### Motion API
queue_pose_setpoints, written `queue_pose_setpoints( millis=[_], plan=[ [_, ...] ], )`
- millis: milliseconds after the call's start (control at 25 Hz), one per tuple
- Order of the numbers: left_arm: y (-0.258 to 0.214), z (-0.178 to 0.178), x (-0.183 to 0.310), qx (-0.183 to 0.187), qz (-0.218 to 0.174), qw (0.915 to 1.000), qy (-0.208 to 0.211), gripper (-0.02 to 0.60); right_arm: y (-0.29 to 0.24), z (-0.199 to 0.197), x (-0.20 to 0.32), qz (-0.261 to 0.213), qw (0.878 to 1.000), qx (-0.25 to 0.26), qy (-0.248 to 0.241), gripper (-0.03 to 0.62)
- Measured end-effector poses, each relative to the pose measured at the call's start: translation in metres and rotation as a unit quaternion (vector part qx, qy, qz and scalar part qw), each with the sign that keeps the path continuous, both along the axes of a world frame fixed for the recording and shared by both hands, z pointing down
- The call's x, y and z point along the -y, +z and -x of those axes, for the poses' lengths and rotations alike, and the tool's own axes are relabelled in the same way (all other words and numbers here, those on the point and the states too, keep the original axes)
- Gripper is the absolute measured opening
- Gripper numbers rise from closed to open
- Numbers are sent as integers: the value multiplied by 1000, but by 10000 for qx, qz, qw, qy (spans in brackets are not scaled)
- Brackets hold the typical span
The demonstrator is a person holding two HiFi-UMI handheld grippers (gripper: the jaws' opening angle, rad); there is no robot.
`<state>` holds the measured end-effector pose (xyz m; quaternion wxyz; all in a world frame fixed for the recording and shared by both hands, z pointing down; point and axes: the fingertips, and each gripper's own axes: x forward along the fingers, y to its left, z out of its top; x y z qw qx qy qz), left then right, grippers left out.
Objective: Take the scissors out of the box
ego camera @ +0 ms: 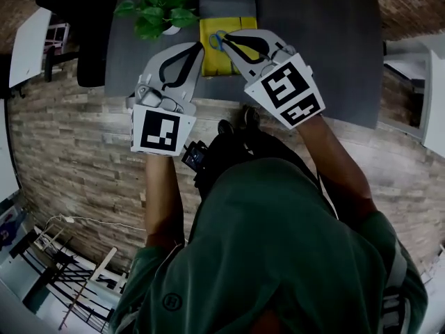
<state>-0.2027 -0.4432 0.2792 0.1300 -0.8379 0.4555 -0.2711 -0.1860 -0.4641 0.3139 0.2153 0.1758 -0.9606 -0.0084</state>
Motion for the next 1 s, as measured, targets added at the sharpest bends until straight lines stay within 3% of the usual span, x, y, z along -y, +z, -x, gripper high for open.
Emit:
queue_pose_setpoints(
  millis=[640,1000],
  plan=[
    [59,38,47,-200,392,9990,15,0,112,38,48,778,9943,-725,113,9],
    [105,73,69,-432,691,9967,-2,0,178,71,73,1254,9853,-1139,223,12]
  ],
)
